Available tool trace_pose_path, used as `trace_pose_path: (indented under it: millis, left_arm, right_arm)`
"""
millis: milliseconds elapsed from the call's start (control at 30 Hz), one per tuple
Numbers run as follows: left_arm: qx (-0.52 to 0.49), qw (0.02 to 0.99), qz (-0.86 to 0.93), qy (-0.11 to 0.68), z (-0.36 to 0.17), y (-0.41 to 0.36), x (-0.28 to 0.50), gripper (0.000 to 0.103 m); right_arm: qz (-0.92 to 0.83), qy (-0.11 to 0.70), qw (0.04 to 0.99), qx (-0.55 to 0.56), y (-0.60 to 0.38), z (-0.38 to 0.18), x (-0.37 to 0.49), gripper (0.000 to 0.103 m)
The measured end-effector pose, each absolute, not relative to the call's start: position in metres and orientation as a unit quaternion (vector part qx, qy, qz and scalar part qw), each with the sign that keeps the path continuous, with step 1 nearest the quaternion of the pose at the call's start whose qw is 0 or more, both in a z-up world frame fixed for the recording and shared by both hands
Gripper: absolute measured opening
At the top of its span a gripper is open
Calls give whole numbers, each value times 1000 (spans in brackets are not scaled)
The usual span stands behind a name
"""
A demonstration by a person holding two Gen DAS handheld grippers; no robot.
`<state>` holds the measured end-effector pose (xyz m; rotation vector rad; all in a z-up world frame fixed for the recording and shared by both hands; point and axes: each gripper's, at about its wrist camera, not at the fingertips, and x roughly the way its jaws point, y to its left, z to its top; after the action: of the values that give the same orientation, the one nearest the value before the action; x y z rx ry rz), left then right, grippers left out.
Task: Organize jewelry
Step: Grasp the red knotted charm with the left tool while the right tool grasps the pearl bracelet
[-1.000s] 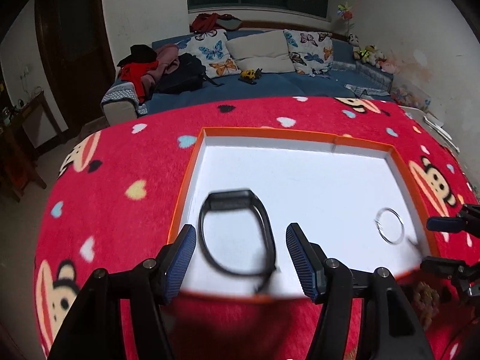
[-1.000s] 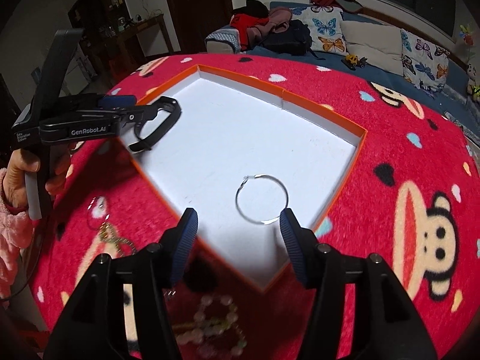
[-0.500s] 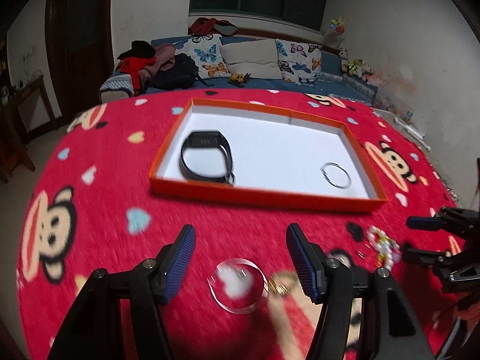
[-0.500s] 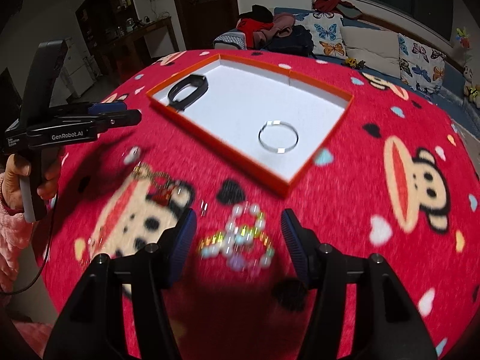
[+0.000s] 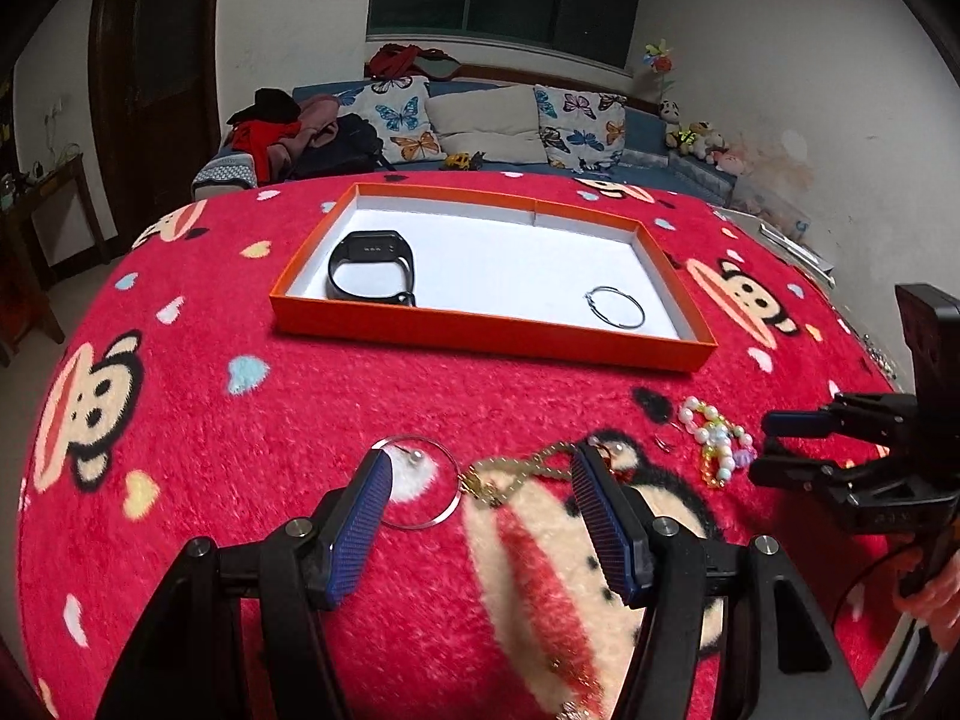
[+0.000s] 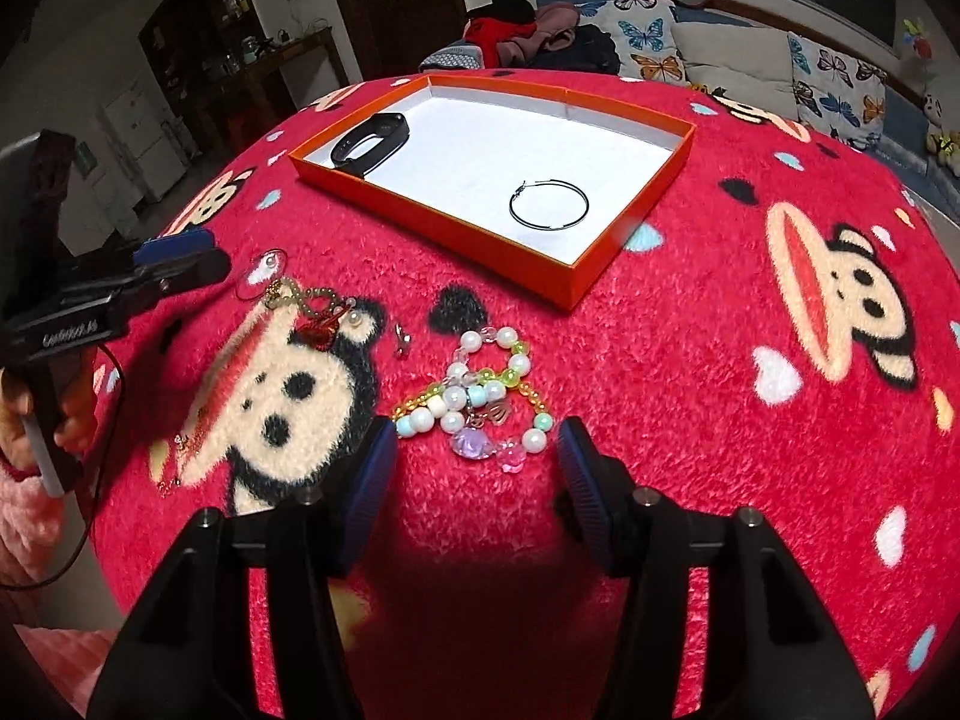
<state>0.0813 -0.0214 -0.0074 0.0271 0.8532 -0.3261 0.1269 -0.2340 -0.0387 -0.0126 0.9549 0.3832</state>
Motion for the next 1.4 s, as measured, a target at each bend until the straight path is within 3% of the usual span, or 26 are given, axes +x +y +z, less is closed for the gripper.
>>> trace_pose_path:
  millis: [300, 633, 900, 1200, 1300, 1400]
  left_arm:
    - [21, 896, -158, 415, -11, -28, 84, 67]
    - [19, 895, -167, 414, -12, -29, 81, 67]
    - [22, 890, -190, 414, -16, -36, 81, 67]
    - [40, 881, -224, 416, -27, -58, 85, 66]
    - [43, 878, -237, 413, -29, -66, 86, 60]
    - [47, 874, -254, 411, -33, -76, 87, 47]
  right_arm:
    - [209, 456, 865, -12, -224, -38, 128, 39]
    - [217, 468, 856, -21, -224, -47, 133, 37]
    - [241, 476, 843, -64, -218, -44, 121, 25]
    - [243, 465, 848, -78, -217, -46, 129, 24]
    - [242, 463, 848, -91, -216, -45, 127, 18]
    - [245, 464, 847, -87, -218, -44, 125, 17]
